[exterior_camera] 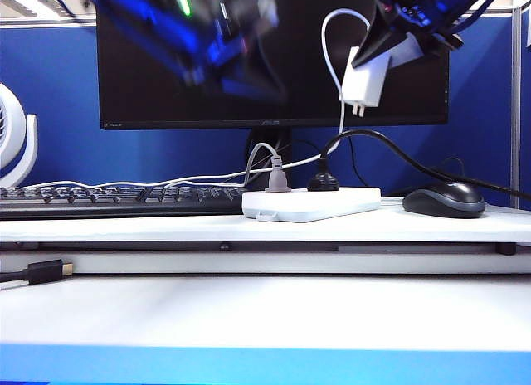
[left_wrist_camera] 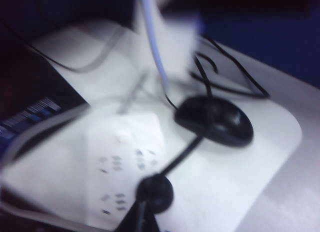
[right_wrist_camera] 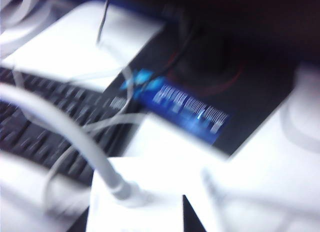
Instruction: Unplug the white charger from the socket, then place it next to the socket.
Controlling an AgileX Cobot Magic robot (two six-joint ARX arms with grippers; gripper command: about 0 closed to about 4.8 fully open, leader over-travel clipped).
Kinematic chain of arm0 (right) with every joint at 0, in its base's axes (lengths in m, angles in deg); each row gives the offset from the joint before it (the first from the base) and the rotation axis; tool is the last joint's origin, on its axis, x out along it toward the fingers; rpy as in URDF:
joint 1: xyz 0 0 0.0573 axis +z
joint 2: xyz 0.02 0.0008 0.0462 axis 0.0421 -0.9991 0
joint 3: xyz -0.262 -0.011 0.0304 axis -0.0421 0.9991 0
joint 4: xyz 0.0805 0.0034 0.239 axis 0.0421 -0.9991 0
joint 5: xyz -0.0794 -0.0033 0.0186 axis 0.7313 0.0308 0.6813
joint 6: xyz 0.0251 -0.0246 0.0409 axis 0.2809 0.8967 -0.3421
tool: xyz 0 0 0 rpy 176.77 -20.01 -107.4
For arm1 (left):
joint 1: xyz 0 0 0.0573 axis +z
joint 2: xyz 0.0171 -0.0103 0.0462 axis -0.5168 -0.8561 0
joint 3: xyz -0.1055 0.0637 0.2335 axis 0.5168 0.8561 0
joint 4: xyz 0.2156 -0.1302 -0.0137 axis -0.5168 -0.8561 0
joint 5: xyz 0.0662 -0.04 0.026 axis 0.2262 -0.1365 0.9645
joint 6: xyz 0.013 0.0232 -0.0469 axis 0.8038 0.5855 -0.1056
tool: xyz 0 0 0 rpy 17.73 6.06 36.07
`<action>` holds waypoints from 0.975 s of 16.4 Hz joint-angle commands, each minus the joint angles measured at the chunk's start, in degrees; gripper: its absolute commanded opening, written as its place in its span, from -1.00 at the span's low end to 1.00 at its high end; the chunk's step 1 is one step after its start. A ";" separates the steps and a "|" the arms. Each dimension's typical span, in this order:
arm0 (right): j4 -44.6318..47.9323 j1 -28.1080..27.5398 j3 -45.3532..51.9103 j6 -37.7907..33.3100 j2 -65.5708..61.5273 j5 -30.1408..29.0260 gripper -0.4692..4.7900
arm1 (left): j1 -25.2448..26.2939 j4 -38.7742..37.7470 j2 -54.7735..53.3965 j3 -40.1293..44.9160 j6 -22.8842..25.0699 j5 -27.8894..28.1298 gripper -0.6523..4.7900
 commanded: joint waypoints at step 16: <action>-28.98 0.07 -0.42 -15.82 4.66 -2.62 -0.83 | -0.09 -0.13 13.25 -0.11 0.22 12.63 -0.78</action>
